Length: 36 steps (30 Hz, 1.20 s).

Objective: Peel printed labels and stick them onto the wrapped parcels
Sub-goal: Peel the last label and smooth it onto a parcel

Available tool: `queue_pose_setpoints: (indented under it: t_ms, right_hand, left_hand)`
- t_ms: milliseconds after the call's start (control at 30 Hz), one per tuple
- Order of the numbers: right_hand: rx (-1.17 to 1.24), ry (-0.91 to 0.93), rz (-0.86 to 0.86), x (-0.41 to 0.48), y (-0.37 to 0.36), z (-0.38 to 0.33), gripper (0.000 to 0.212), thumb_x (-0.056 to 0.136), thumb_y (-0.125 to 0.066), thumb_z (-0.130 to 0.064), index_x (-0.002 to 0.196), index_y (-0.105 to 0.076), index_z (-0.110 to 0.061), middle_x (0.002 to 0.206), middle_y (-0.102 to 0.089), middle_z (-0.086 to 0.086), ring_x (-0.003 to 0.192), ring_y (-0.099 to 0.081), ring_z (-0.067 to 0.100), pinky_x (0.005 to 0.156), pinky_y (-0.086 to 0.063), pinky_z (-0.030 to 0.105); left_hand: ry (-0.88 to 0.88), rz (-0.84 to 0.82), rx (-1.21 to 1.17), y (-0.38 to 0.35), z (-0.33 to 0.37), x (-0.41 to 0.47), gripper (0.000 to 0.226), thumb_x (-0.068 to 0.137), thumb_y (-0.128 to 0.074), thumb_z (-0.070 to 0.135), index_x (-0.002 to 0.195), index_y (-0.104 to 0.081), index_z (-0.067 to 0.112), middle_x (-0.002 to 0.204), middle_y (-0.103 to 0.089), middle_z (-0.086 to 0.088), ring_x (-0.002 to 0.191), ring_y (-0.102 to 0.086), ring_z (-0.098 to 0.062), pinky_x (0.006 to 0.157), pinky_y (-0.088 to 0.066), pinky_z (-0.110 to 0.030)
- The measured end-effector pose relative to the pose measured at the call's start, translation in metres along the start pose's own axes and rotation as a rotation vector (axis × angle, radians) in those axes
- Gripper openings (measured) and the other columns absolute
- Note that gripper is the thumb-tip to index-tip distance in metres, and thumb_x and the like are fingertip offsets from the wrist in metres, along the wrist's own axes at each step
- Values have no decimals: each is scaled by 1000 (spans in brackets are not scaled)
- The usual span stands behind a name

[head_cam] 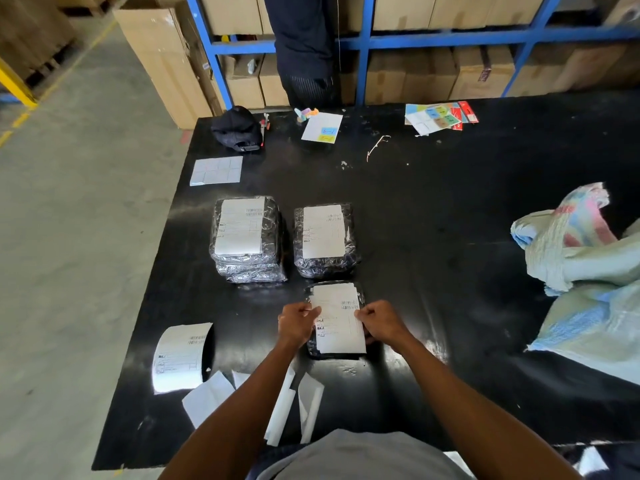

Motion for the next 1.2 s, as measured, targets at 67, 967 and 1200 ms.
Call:
queue_pose_setpoints:
  t_ms: [67, 967, 1200]
  right_hand:
    - [-32, 3, 14, 8, 1, -1, 30, 99, -64, -13, 82, -66, 12, 71, -65, 15, 58, -68, 22, 52, -62, 37]
    - [-323, -6, 70, 30, 4, -11, 39, 96, -63, -21, 58, -55, -13, 58, -56, 2, 55, -51, 15, 57, -41, 26]
    - [-444, -11, 95, 28, 6, -22, 47, 93, -59, -18, 50, -41, -16, 54, -46, -1, 55, -47, 17, 59, -40, 27]
  left_hand:
    - [14, 8, 0, -1, 0, 7, 28, 86, -77, 30, 84, -75, 2, 66, -69, -5, 54, -58, -12, 67, -55, -31]
    - [148, 17, -4, -11, -7, 24, 18, 89, -68, 23, 80, -74, 9, 78, -75, -5, 77, -76, -30, 66, -65, -40]
    - [154, 24, 20, -9, -6, 24, 20, 88, -68, 23, 81, -73, 5, 81, -75, -9, 71, -73, -25, 64, -65, -38]
Point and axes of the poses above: each hand's wrist, its own x-axis towards the middle knuckle, its own y-axis out of the back of the hand, z = x × y, the point moved 10 cm from there along x, towards the middle knuckle
